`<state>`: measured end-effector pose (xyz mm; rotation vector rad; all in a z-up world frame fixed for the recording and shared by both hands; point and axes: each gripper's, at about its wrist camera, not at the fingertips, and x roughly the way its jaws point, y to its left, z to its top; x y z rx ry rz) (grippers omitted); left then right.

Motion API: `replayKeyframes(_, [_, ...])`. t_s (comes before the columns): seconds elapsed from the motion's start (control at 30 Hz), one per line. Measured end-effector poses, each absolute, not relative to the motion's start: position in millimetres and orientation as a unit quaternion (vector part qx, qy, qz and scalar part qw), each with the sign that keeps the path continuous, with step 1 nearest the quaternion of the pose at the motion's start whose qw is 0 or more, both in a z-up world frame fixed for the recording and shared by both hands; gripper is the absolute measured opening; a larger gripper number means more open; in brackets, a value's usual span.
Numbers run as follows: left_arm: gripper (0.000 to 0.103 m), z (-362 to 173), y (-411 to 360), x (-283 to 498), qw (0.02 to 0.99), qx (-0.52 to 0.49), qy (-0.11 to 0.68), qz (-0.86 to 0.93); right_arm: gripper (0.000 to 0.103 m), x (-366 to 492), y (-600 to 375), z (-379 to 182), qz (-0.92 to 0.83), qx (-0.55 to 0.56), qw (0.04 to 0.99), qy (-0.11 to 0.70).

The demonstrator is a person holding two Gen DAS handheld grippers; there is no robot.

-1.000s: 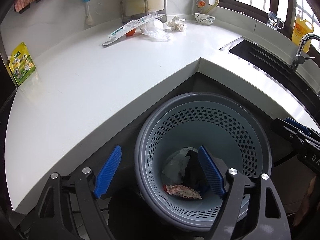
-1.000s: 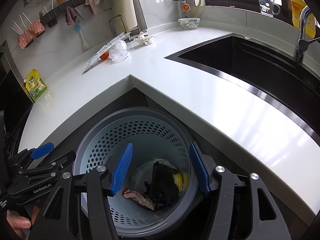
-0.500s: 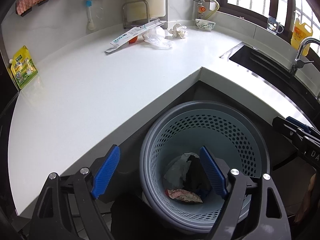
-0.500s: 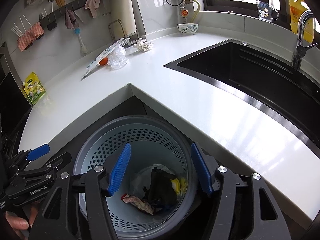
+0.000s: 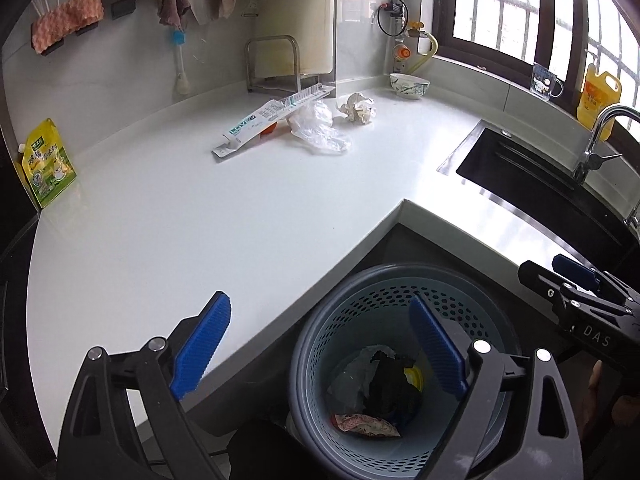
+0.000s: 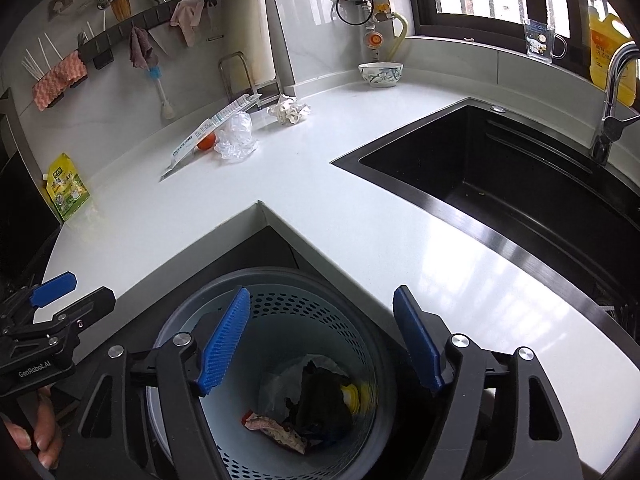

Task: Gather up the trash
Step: 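Withdraw both tools from the basket toward the toothbrush package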

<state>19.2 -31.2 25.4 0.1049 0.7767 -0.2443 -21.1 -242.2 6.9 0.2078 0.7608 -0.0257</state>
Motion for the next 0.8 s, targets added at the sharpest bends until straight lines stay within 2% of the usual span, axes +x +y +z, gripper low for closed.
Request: replayKeyframes(0.8, [0.093, 51, -16, 114, 0.927, 0.054, 0.347, -0.133, 0.073, 52, -239, 32, -0.016, 0.102, 0.923, 0.371])
